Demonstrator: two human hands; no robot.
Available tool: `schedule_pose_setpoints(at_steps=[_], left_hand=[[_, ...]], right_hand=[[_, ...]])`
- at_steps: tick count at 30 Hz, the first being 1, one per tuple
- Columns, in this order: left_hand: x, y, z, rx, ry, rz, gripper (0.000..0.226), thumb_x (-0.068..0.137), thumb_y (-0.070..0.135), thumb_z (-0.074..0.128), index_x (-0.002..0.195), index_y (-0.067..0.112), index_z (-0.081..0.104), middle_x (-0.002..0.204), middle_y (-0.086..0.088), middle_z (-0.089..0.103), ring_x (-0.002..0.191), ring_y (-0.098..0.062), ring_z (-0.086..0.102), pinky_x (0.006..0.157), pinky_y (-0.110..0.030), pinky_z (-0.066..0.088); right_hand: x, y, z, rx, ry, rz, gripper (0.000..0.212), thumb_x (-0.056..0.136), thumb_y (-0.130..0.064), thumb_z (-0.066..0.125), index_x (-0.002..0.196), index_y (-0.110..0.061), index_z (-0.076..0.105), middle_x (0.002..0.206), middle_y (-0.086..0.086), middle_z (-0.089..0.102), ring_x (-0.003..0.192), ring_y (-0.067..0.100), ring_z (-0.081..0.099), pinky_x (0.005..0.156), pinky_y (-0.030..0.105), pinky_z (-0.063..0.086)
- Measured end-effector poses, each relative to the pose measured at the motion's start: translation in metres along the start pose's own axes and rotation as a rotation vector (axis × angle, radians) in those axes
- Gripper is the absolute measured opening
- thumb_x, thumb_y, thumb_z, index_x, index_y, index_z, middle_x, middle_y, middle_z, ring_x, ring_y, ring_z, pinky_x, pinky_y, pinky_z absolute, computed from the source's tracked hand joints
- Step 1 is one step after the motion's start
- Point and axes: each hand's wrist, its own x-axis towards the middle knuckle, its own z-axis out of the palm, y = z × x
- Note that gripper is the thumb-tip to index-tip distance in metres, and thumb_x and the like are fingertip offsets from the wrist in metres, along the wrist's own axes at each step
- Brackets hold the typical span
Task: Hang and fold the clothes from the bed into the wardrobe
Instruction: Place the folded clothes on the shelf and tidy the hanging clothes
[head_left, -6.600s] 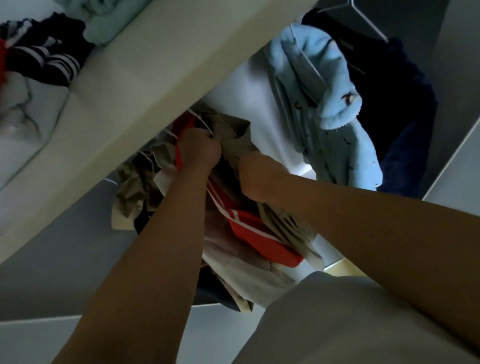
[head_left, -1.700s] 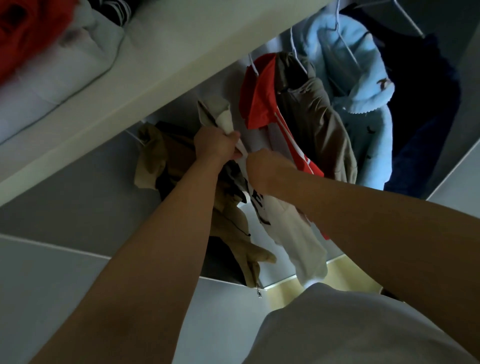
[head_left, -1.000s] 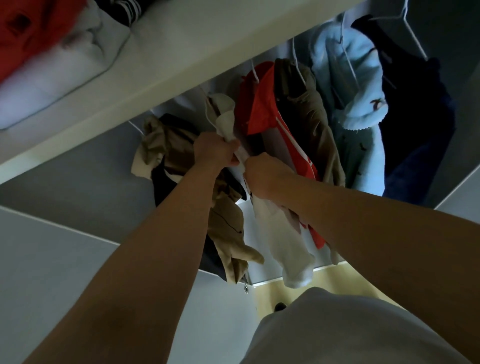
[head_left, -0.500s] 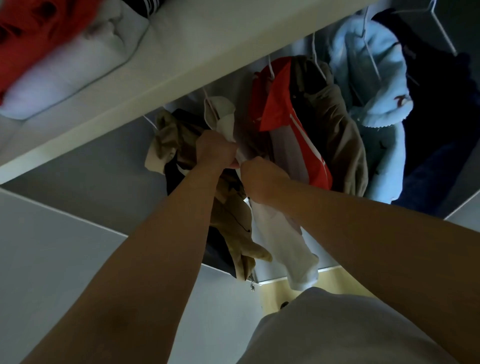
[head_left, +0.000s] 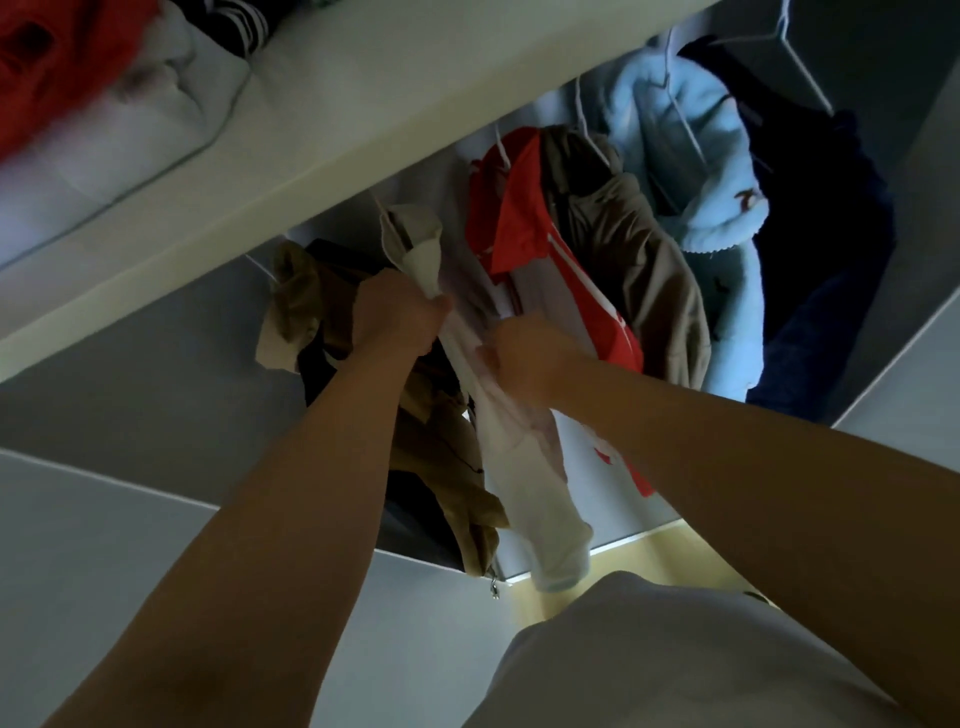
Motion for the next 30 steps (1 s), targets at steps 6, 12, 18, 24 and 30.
schedule_pose_setpoints(at_steps=[6,12,18,24,30], left_hand=[[-0.019,0.043,0.011,0.312,0.246,0.181,0.041,0.092,0.046,0.061,0.113,0.011,0.061,0.106,-0.011,0.066,0.094,-0.028,0.065,0.062,-0.033,0.037],[-0.036,0.081,0.041,0.187,0.101,0.370,0.019,0.096,0.034,0.058,0.086,0.018,0.055,0.079,0.000,0.060,0.083,-0.023,0.064,0.066,-0.029,0.037],[-0.081,0.086,0.050,-0.033,0.082,0.295,0.019,0.095,0.033,0.061,0.079,0.025,0.054,0.059,0.018,0.048,0.054,0.004,0.047,0.051,-0.009,0.026],[-0.152,0.064,0.033,-0.170,0.185,0.120,0.016,0.096,0.033,0.061,0.091,0.018,0.062,0.072,0.006,0.066,0.066,-0.012,0.064,0.065,-0.028,0.053],[-0.222,0.043,-0.005,-0.234,0.337,0.018,0.011,0.096,0.035,0.060,0.095,0.026,0.067,0.075,0.018,0.064,0.075,0.000,0.063,0.067,-0.009,0.047]], right_hand=[[-0.022,0.040,-0.042,0.075,0.304,0.139,0.027,0.094,-0.025,0.042,0.101,-0.011,0.063,0.090,0.014,0.066,0.084,0.034,0.064,0.068,0.037,0.050],[-0.040,0.073,-0.077,0.094,0.464,0.212,0.030,0.095,-0.021,0.042,0.101,-0.002,0.065,0.090,0.017,0.070,0.082,0.035,0.065,0.065,0.034,0.046],[-0.057,0.094,-0.104,0.184,0.498,0.257,0.020,0.095,-0.017,0.045,0.087,-0.017,0.063,0.083,0.003,0.063,0.078,0.021,0.054,0.069,0.030,0.037],[-0.073,0.079,-0.113,0.356,0.546,-0.017,0.029,0.095,-0.004,0.048,0.070,-0.008,0.063,0.065,-0.002,0.056,0.058,0.014,0.047,0.063,0.028,0.037],[-0.106,0.016,-0.106,0.396,0.381,-0.136,0.026,0.099,-0.020,0.050,0.082,-0.029,0.068,0.079,-0.020,0.056,0.064,-0.003,0.049,0.067,0.006,0.040]])
